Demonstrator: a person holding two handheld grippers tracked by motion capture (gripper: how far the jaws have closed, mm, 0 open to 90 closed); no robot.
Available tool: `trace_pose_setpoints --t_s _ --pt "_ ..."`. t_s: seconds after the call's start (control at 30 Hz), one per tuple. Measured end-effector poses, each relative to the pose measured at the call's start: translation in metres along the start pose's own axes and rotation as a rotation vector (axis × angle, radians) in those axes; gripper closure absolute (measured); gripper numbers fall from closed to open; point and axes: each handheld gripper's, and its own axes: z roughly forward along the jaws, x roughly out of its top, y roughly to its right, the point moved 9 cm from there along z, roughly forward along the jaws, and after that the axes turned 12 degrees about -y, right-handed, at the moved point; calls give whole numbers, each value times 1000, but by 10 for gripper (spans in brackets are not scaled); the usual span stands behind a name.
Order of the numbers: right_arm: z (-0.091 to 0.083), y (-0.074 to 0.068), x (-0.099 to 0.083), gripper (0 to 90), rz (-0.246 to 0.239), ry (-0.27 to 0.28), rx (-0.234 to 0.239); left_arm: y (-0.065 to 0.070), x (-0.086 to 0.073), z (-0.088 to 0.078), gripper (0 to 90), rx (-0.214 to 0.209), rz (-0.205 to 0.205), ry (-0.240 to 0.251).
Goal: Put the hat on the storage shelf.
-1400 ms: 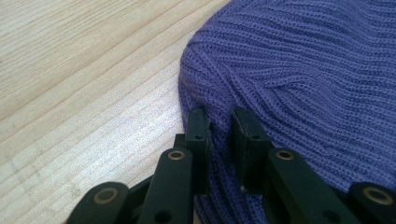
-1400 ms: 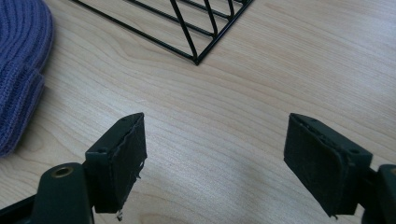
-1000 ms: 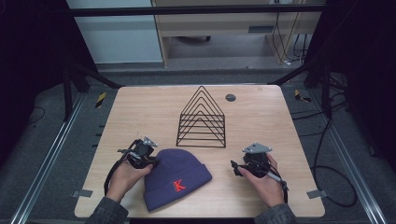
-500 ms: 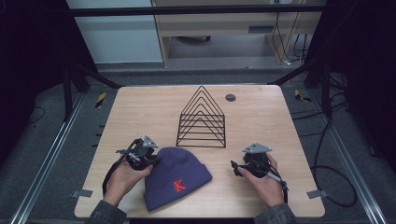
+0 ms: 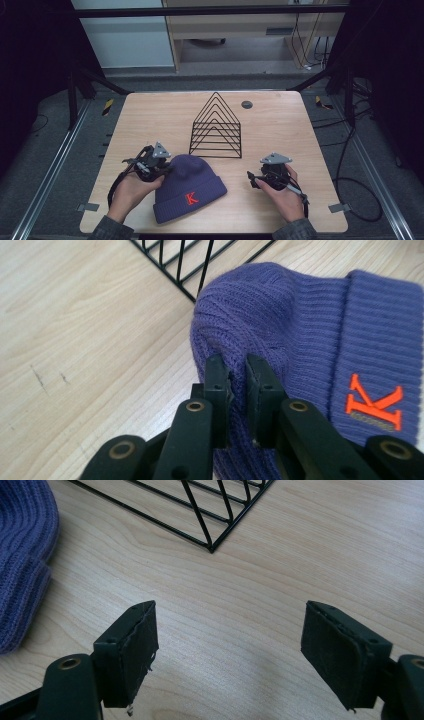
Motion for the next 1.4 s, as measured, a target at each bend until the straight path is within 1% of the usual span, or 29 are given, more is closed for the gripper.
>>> trace_pose_setpoints --t_s 0.1,0.23,0.3,0.43,0.53,0.73,0.77,0.87,0.93,0.97,1.17,1.23,1.27,1.3,1.4 --pt "0 -1 0 238 0 -3 3 3 2 -6 808 2 18 4" --pt "-1 -2 1 248 -7 2 5 5 4 -13 810 6 31 20" --pt "-2 -3 1 252 -5 5 7 6 5 -19 811 17 42 26" --pt "-1 -2 0 254 -6 -2 9 7 7 -26 814 24 54 40" --pt "-2 -3 0 253 -6 0 7 10 11 -34 815 22 71 58" --pt "-3 -2 1 258 -7 4 12 12 17 -46 816 29 96 73" --pt "-3 -3 1 258 -7 5 13 14 18 -48 816 22 101 80" --pt "-4 -6 1 258 -6 9 26 15 21 -54 816 24 120 85" --pt "-6 -8 2 254 -25 15 30 16 23 -57 816 26 130 87" --pt "-6 -10 2 253 -22 15 34 16 25 -59 816 26 136 87" --pt "-12 -17 7 244 -42 41 43 13 30 -72 817 34 163 103" --pt "-14 -18 8 232 -52 47 52 10 31 -76 817 41 165 105" --pt "-14 -20 9 226 -47 48 58 9 32 -78 818 38 165 106" --pt "-15 -20 10 220 -55 50 62 7 33 -80 817 35 161 112" --pt "-21 -25 16 206 -74 63 74 1 35 -88 817 42 151 128"
